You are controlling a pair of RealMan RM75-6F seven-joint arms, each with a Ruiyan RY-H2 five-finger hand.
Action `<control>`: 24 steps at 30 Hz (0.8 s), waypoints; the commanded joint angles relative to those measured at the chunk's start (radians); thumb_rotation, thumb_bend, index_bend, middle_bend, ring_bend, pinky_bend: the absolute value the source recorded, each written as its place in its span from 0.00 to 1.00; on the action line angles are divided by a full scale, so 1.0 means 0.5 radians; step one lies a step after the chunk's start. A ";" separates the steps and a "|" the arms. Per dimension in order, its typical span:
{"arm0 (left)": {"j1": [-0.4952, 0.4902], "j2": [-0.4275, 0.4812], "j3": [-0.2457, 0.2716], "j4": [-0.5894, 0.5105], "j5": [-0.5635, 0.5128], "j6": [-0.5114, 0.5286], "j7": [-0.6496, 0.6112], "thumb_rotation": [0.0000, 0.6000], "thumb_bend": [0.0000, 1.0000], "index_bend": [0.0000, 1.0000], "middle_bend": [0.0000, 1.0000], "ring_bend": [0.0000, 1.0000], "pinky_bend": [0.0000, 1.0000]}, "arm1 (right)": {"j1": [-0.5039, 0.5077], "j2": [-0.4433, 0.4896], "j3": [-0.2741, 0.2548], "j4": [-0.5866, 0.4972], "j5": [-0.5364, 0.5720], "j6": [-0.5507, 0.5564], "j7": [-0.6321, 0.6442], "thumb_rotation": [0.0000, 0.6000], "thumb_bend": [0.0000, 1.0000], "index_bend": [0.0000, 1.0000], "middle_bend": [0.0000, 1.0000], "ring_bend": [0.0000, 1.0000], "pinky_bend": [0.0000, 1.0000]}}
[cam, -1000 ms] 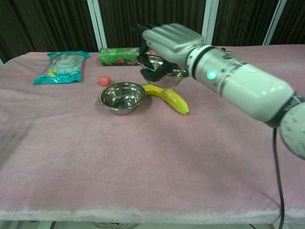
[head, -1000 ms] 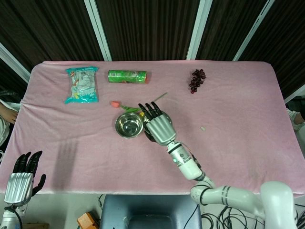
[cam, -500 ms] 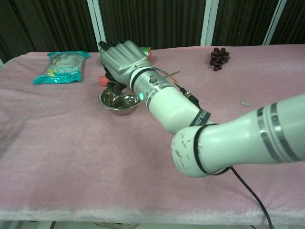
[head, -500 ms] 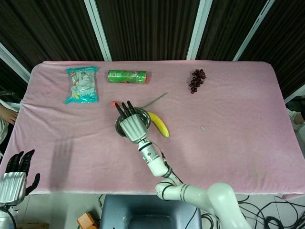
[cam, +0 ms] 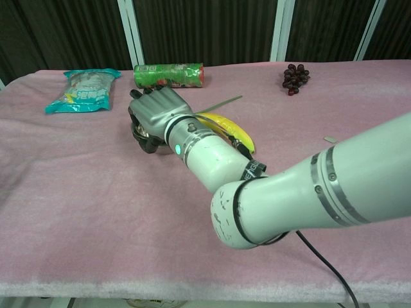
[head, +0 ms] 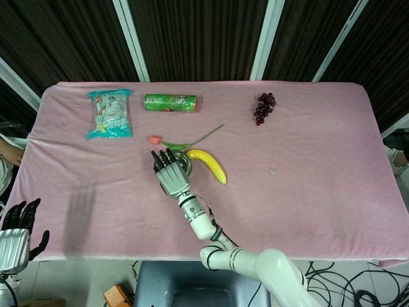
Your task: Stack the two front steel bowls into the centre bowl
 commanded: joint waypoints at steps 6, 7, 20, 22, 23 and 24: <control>0.003 -0.003 0.006 -0.009 0.029 0.013 0.016 1.00 0.40 0.00 0.13 0.07 0.12 | -0.225 0.195 -0.146 -0.328 -0.176 0.228 0.008 1.00 0.53 0.00 0.00 0.00 0.00; 0.005 -0.001 0.009 -0.012 0.037 0.019 0.021 1.00 0.40 0.00 0.13 0.07 0.12 | -0.304 0.291 -0.202 -0.491 -0.243 0.315 0.028 1.00 0.51 0.00 0.00 0.00 0.00; -0.006 -0.014 0.019 -0.061 0.076 0.001 0.133 1.00 0.40 0.00 0.13 0.07 0.12 | -1.255 1.849 -1.111 -2.136 -0.974 1.098 0.294 1.00 0.36 0.00 0.00 0.00 0.00; -0.008 -0.016 0.019 -0.064 0.080 -0.001 0.144 1.00 0.40 0.00 0.13 0.07 0.12 | -1.299 1.875 -1.135 -2.133 -1.008 1.133 0.305 1.00 0.36 0.00 0.00 0.00 0.00; -0.008 -0.016 0.019 -0.064 0.080 -0.001 0.144 1.00 0.40 0.00 0.13 0.07 0.12 | -1.299 1.875 -1.135 -2.133 -1.008 1.133 0.305 1.00 0.36 0.00 0.00 0.00 0.00; -0.009 -0.017 0.020 -0.065 0.082 -0.001 0.147 1.00 0.40 0.00 0.12 0.07 0.12 | -1.316 1.885 -1.145 -2.131 -1.017 1.147 0.307 1.00 0.35 0.00 0.00 0.00 0.00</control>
